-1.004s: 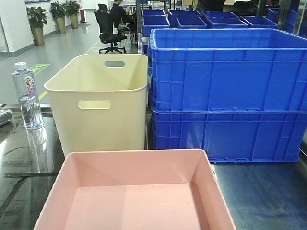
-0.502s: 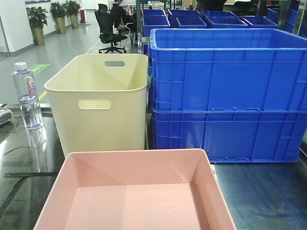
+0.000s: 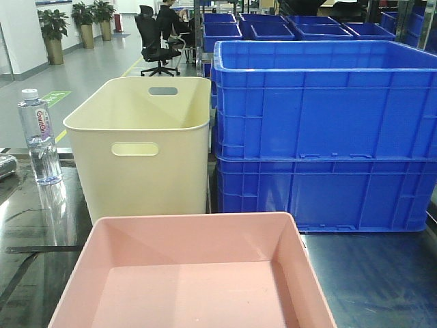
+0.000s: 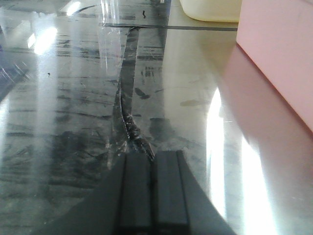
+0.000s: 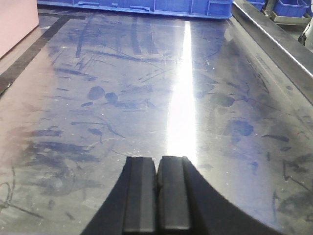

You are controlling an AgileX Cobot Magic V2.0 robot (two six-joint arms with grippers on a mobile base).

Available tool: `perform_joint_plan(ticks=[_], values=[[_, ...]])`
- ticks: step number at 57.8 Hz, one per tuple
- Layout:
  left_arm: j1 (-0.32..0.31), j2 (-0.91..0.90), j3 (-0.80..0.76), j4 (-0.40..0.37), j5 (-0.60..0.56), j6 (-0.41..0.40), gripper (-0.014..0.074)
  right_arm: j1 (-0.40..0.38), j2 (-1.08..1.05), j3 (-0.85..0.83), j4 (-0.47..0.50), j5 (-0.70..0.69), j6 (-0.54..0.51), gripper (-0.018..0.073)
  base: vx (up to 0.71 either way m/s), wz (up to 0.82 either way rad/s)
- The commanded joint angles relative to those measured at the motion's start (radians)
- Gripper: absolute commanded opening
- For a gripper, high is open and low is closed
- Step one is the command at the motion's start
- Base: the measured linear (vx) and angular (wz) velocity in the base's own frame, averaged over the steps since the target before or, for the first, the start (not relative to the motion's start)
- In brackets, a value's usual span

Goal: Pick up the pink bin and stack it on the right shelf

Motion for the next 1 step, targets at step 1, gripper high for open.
perform_joint_plan(ticks=[1], values=[[0.001, -0.006, 0.009, -0.001, -0.077, -0.008, -0.0008, -0.006, -0.007, 0.001, -0.012, -0.081, -0.002, -0.0011, 0.00, 0.00]])
